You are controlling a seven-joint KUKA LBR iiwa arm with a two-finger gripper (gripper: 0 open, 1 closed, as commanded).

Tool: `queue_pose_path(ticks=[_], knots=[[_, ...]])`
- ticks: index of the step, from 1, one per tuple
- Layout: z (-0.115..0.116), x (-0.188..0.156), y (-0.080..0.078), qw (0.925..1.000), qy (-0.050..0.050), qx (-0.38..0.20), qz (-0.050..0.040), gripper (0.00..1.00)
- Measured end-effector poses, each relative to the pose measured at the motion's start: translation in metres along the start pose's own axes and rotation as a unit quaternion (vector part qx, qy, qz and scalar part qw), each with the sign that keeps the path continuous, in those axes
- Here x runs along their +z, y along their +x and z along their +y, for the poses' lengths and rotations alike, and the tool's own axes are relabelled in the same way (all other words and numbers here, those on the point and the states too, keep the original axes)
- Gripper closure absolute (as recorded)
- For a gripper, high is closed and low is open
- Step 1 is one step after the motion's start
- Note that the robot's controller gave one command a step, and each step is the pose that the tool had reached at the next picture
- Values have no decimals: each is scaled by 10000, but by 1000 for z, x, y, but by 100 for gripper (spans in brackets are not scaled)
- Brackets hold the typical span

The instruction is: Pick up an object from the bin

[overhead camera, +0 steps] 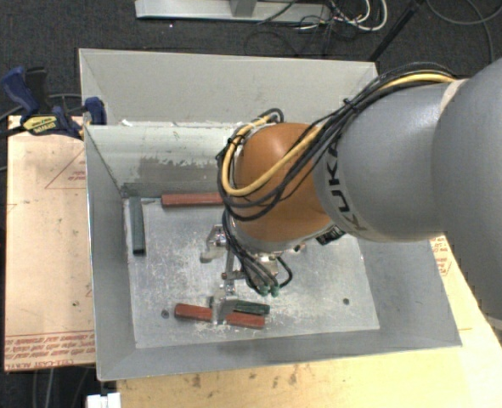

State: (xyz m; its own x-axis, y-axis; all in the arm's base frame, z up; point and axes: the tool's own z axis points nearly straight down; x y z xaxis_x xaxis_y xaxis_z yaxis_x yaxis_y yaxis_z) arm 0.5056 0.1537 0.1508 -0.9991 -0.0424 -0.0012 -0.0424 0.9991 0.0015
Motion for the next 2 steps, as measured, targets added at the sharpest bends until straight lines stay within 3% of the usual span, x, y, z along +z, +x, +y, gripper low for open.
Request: queue_pose_path(ticks=[1, 2], knots=[[0, 0, 0, 10000, 0, 3, 0, 0], [-12, 75, 22, 9987, -27, 504, -59, 100]])
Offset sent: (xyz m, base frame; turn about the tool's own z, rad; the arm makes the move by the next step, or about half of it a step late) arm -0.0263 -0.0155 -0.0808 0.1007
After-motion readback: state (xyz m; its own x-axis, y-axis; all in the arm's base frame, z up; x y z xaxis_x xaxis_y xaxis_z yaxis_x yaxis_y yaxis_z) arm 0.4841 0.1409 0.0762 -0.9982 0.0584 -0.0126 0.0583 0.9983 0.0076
